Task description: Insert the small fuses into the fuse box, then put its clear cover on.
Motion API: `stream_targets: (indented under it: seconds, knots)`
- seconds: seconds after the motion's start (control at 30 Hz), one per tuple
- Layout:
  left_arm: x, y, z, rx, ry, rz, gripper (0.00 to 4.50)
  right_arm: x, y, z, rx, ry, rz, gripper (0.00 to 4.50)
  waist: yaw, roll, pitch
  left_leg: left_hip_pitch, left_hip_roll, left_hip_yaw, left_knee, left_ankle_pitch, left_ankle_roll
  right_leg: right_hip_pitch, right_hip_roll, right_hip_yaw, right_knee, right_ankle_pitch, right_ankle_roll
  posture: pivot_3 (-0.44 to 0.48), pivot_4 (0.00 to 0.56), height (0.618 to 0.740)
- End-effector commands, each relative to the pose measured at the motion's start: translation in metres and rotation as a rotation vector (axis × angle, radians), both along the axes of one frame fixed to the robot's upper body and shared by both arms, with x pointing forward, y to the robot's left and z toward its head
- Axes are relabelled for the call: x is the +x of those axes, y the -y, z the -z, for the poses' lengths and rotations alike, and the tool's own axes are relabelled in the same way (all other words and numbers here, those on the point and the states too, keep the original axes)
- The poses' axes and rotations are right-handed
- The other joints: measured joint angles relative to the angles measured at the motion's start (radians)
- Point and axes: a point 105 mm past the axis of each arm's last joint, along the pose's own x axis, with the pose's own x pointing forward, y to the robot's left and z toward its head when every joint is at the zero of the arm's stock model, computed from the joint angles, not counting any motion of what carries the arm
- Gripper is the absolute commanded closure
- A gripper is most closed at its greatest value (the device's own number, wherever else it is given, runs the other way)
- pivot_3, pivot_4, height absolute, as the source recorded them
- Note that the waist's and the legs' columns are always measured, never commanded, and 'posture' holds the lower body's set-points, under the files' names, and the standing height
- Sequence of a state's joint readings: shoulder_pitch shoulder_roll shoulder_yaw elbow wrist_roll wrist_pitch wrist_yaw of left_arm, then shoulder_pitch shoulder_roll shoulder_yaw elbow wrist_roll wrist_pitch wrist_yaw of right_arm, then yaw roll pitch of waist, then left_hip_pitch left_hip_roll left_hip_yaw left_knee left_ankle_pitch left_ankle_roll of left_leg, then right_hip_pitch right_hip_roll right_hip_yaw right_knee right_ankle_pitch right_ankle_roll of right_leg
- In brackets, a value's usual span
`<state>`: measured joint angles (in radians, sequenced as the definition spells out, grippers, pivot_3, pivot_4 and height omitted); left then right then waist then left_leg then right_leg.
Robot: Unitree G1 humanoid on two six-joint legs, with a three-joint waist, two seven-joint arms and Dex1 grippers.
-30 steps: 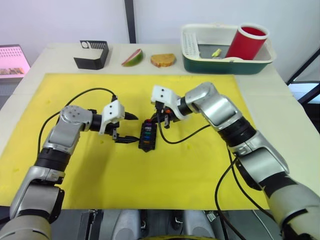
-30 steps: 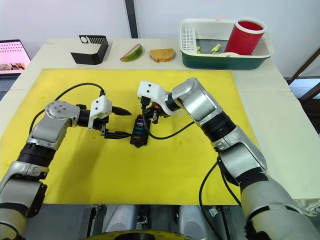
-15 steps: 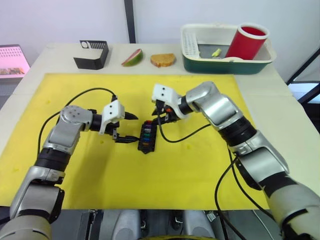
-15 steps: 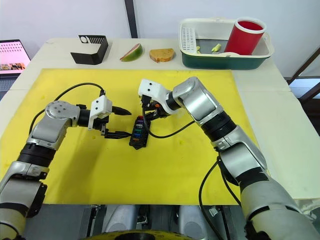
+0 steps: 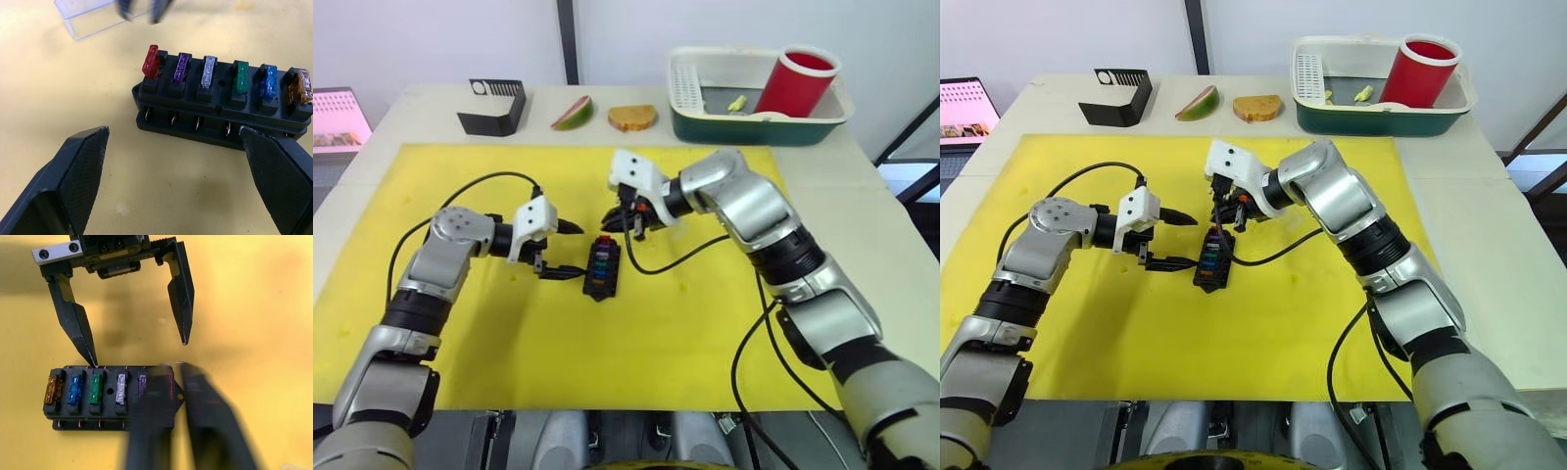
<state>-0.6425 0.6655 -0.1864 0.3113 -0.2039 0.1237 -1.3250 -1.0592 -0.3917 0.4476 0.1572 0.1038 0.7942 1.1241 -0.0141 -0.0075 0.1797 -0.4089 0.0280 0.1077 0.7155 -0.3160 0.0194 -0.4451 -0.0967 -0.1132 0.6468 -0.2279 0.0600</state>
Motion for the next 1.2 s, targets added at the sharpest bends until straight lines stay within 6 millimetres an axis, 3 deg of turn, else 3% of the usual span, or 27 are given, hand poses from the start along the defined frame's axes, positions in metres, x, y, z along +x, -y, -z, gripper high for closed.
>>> stream_targets:
  seconds: [0.03,1.2]
  knots:
    - [0.001,0.000,-0.010,0.000,0.046,0.006,0.00,-0.002,-0.002,-0.006,0.038,0.024,-0.012,4.45,0.000,0.000,0.000,0.000,0.000,0.000,0.000,0.000,0.000,0.000,0.000,0.000,0.000,0.000,0.000,0.000,0.150,0.740]
    - [0.001,0.001,-0.010,-0.004,0.047,-0.001,0.00,0.003,0.005,0.030,-0.016,-0.074,0.028,4.45,-0.001,0.000,0.000,0.000,0.000,0.000,0.000,0.000,0.000,0.000,0.000,0.000,0.000,0.000,0.000,0.000,0.150,0.740]
